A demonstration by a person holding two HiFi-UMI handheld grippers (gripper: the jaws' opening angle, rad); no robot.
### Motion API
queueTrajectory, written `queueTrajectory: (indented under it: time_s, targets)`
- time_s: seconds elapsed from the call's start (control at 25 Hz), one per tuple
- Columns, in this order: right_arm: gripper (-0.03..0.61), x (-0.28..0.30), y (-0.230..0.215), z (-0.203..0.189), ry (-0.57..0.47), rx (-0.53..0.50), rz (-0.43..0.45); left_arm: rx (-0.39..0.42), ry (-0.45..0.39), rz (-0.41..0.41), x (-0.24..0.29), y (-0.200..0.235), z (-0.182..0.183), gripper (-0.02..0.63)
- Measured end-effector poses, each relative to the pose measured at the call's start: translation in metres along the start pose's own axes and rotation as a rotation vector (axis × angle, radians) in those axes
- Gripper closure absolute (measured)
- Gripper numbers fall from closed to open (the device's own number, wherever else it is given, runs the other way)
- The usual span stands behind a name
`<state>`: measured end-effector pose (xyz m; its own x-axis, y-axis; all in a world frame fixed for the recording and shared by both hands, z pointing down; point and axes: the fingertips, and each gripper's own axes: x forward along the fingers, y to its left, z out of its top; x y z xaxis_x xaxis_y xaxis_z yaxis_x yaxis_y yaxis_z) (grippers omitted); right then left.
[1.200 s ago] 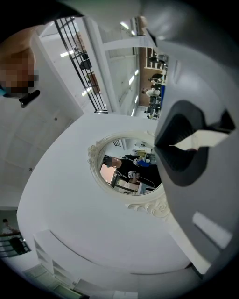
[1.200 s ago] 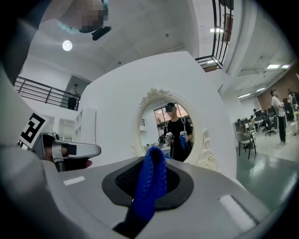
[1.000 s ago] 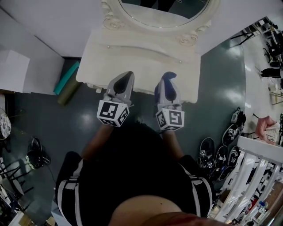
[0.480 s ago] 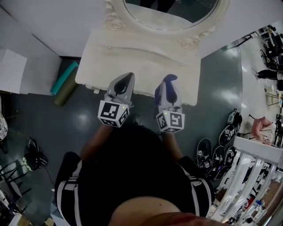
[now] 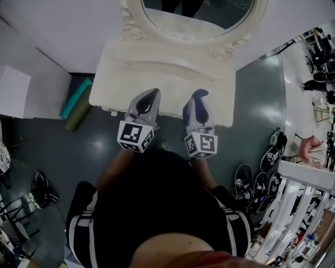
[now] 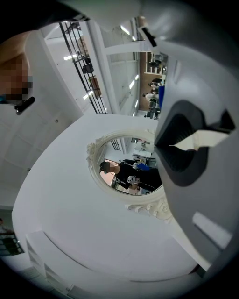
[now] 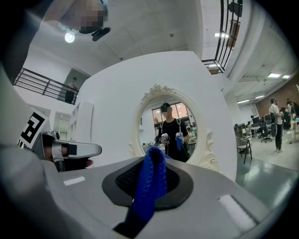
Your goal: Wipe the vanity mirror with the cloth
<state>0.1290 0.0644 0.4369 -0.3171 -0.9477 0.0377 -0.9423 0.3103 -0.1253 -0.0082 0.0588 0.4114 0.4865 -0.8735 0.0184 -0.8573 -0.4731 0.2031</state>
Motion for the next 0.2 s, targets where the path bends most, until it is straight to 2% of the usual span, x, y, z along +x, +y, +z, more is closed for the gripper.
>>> queueTrajectory:
  time_s: [0.2]
  targets:
    - [0.537,0.0061,-0.0016,-0.0022,-0.002,-0.002,0.0,-0.005,-0.003,-0.001,0.0066,0.0035,-0.0003,0.603]
